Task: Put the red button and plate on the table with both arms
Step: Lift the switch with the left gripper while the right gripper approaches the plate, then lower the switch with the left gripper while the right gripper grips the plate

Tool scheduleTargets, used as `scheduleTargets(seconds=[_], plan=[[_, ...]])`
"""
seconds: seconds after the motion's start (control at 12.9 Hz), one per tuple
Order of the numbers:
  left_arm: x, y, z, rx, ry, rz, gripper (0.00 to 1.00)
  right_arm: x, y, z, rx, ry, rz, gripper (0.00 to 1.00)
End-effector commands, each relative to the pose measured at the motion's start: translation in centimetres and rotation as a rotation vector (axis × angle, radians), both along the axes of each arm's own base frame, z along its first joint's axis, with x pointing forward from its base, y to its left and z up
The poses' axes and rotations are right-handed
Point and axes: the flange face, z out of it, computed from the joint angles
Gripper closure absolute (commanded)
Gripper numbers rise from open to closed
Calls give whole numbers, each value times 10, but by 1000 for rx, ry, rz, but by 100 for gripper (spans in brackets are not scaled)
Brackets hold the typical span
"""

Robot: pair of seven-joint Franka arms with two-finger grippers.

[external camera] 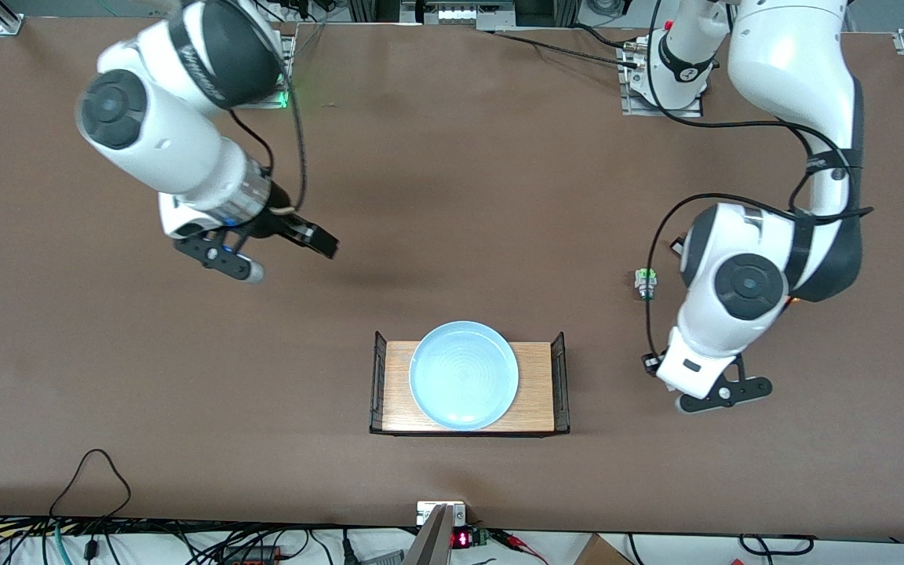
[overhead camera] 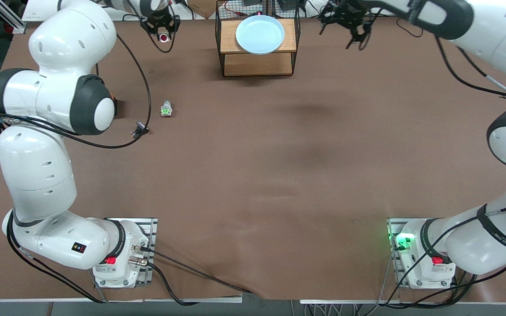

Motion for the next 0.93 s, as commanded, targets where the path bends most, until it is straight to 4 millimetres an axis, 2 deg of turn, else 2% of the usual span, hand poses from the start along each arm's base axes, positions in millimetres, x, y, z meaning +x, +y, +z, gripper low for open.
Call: scheduleTargets(seconds=[0.0,0.16,0.39,0.47,0.54,0.7,0.85], plan=[[-13,46,-10,-80,54,-93,98,9,34,-15,38,-36,-90,0],[-18,83,-32,-119,82,-132,98,16,39,-31,43,-52,-122,0],[-23,110,-76,-130,78,-142,98,31,44,-52,78,-85,-253,0],[-24,111,-91,-128,95,-142,98,37,48,-57,95,-108,-292,0],[-23,113,-100,-126,98,-138,98,36,62,-64,102,-112,-298,0],[-25,123,-113,-125,113,-123,97,39,80,-77,101,-103,-318,0],[-25,122,-123,-143,121,-109,96,39,93,-85,104,-111,-310,0]])
